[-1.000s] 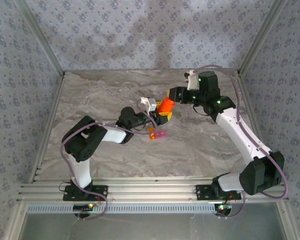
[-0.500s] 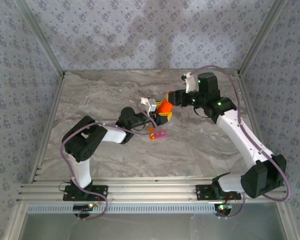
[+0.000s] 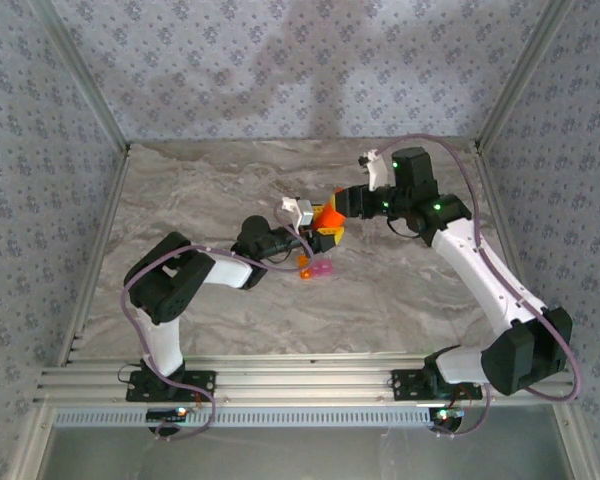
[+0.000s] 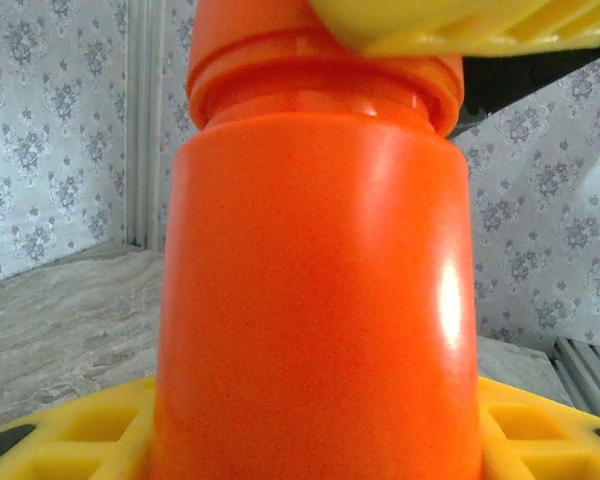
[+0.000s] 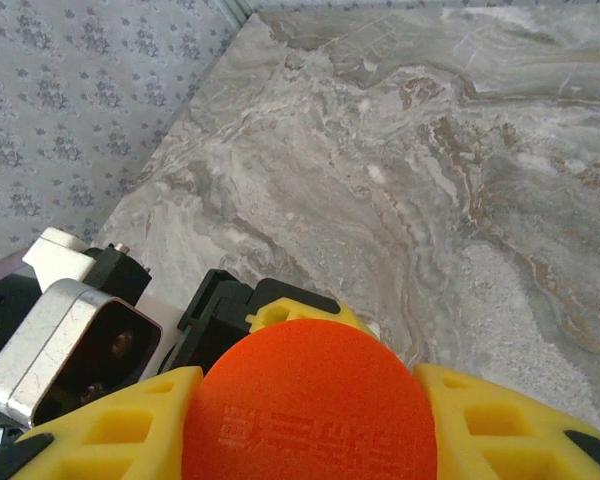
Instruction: Sort the pills into containers
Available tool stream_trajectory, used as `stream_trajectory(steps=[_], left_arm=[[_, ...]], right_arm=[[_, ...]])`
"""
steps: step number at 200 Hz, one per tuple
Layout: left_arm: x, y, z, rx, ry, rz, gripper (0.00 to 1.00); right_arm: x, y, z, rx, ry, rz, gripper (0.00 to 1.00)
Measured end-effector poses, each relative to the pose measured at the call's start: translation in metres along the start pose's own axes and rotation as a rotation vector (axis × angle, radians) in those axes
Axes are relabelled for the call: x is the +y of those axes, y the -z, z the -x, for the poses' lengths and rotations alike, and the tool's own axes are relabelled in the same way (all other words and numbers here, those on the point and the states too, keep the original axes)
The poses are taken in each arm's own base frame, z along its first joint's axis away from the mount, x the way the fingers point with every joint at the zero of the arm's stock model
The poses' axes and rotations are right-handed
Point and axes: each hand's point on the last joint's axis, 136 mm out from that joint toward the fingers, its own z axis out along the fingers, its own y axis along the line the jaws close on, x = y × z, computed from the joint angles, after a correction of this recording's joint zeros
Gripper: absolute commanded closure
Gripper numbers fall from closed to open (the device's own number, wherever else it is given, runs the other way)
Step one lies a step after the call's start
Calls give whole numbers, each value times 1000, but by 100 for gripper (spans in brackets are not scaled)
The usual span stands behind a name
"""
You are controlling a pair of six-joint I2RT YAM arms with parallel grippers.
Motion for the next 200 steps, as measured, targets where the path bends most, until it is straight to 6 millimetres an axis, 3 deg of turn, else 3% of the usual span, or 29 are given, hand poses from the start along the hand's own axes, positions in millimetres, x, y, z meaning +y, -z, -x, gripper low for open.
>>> stream_trajectory(steps=[93, 144, 200], left_arm=[[4, 4, -10, 27, 21, 23, 100], [12, 9, -40, 105, 71, 54, 100], [15, 10, -44, 115, 75, 70, 100]], right_arm=[[-5, -15, -6, 29, -35, -17, 68], [-22, -34, -26, -5, -189, -97, 68], [-23, -39, -26, -39, -228, -183, 64]])
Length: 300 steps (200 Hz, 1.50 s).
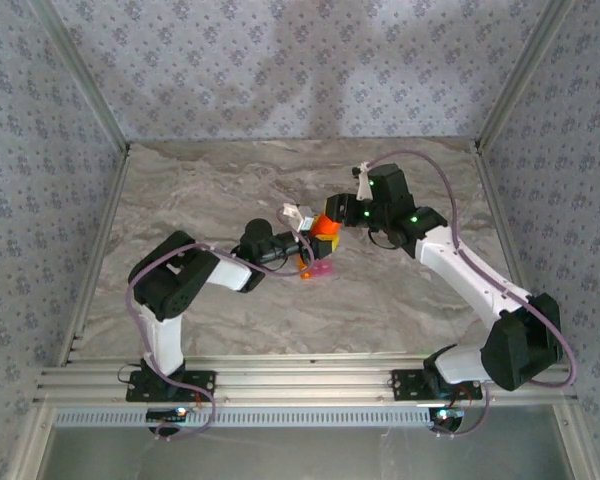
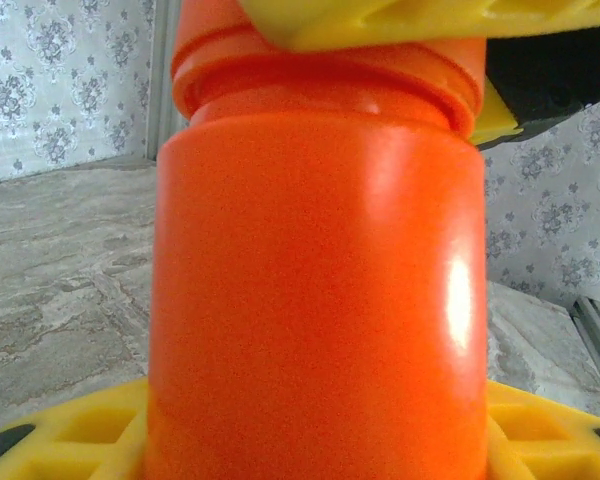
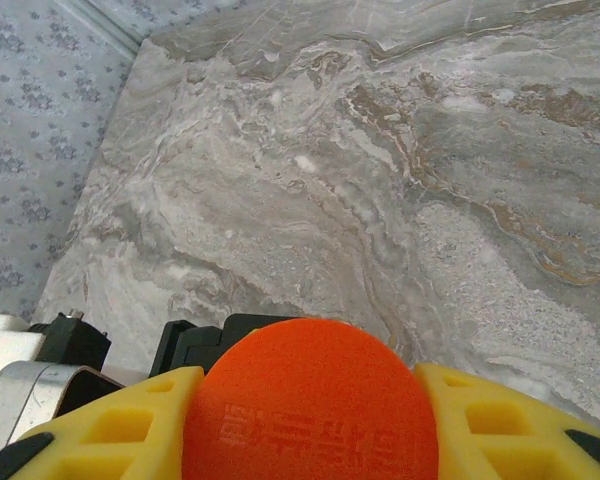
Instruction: Sort the pills into containers
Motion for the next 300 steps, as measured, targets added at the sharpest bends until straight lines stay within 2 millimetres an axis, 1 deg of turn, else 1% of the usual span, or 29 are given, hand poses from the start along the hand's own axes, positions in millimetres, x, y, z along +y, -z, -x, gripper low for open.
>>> stream_trajectory(steps=[70, 127, 143, 166, 202, 213, 228, 261, 300], left_arm=[[2, 0, -2, 6, -12, 9, 100], [0, 0, 2, -8, -27, 5, 100], [-1, -2, 4, -16, -31, 5, 100], [-2, -2, 5, -19, -32, 3, 100], [-1, -3, 9, -34, -41, 7, 100], [-1, -3, 10, -37, -42, 7, 100], [-2, -3, 11, -41, -44, 5, 100], [-1, -3, 13, -49, -48, 12, 100], [-1, -3, 14, -53, -50, 10, 100]], right_arm=[[-1, 0, 0, -11, -20, -29, 54], [1, 3, 2, -5, -19, -39, 42], [2, 3, -3, 12, -15, -42, 38], [6, 6, -1, 19, -14, -40, 32], [14, 10, 2, 26, 9, -13, 19], [16, 11, 1, 35, 19, -3, 17], [18, 15, 0, 47, 33, 8, 14], [18, 29, -3, 79, 49, 51, 13], [16, 55, 9, 37, 95, 121, 14]])
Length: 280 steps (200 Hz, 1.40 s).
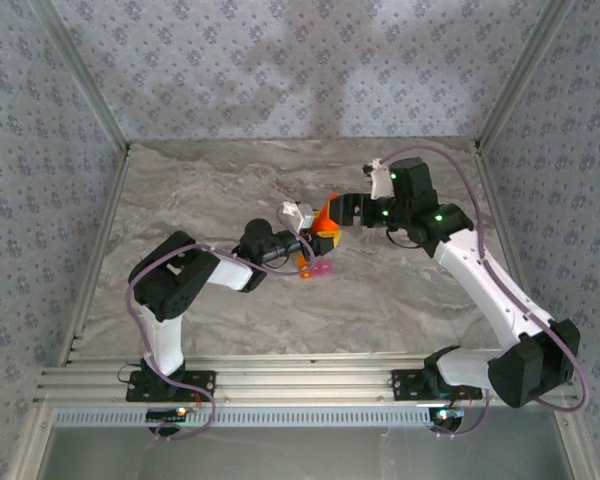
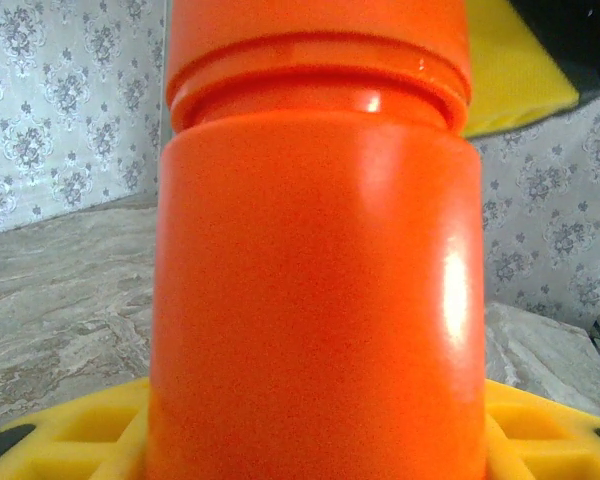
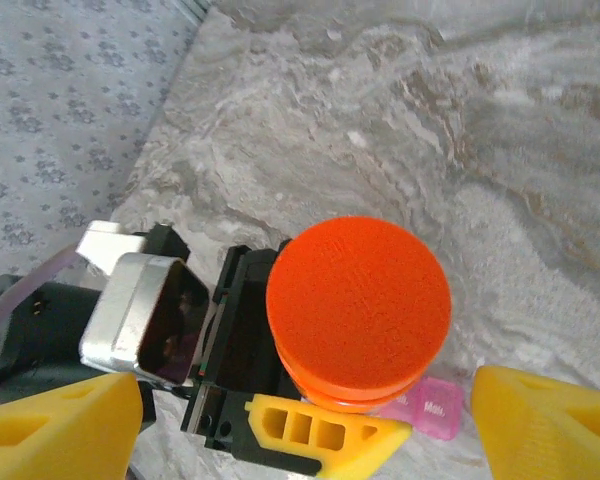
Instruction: Sort the pills into containers
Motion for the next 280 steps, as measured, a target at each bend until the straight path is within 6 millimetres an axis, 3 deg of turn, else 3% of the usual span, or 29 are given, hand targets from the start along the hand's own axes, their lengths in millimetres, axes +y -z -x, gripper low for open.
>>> stream_trajectory(steps=[48, 91, 116, 208, 250, 280], left_arm=[[-1, 0, 2, -7, -2, -7, 100], [-3, -1, 4, -11, 0, -17, 100], [-4, -1, 3, -9, 0, -24, 100], [-5, -1, 3, -9, 2, -27, 100], [-5, -1, 3, -9, 2, -27, 100], [-5, -1, 3, -8, 3, -27, 100]], right_arm=[[6, 12, 12, -81, 180, 60, 17], [-12, -9, 15, -54, 195, 75, 15], [-12, -19, 11, -22, 194, 107, 16], [-8, -25, 12, -11, 201, 148, 26], [-13, -32, 9, 6, 190, 142, 35], [-14, -35, 8, 14, 184, 143, 49]])
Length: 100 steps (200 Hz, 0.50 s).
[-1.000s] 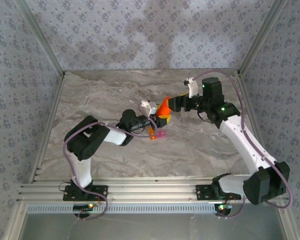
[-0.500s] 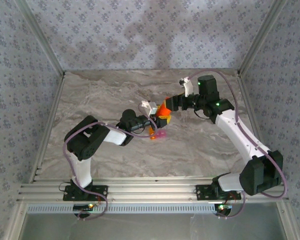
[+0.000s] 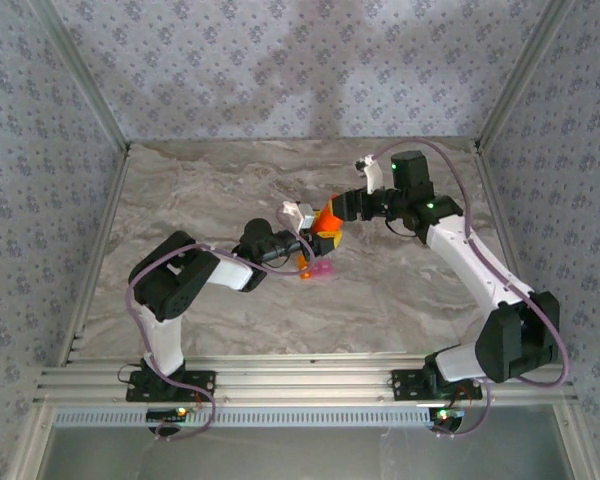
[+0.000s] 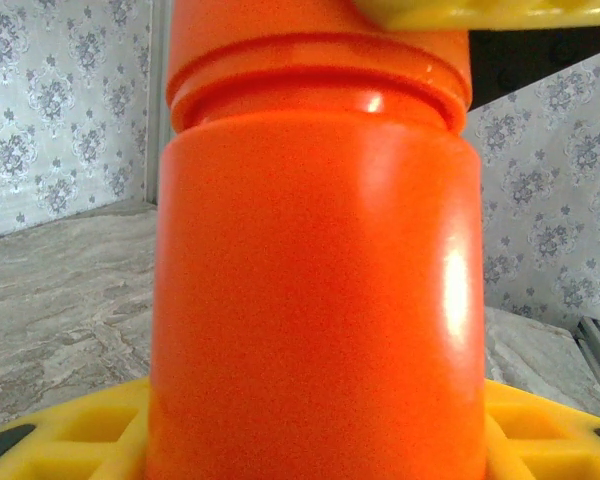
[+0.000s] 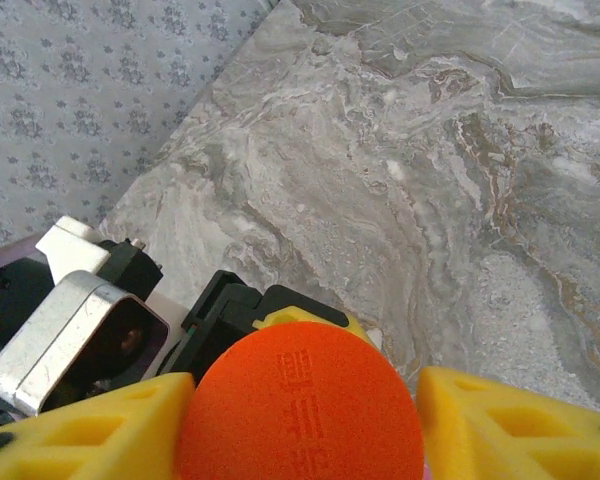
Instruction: Sort the pills into containers
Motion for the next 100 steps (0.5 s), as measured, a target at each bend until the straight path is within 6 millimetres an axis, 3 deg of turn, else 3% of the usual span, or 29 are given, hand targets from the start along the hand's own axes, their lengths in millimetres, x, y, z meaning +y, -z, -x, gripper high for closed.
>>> stream_trajectory(steps=[55, 100], left_arm=[[2, 1, -1, 3, 4, 6, 100], [9, 4, -14, 51, 39, 30, 100]], right_arm=[[1, -3, 0, -3, -35, -18, 66], [-7, -15, -9, -64, -175, -189, 67]])
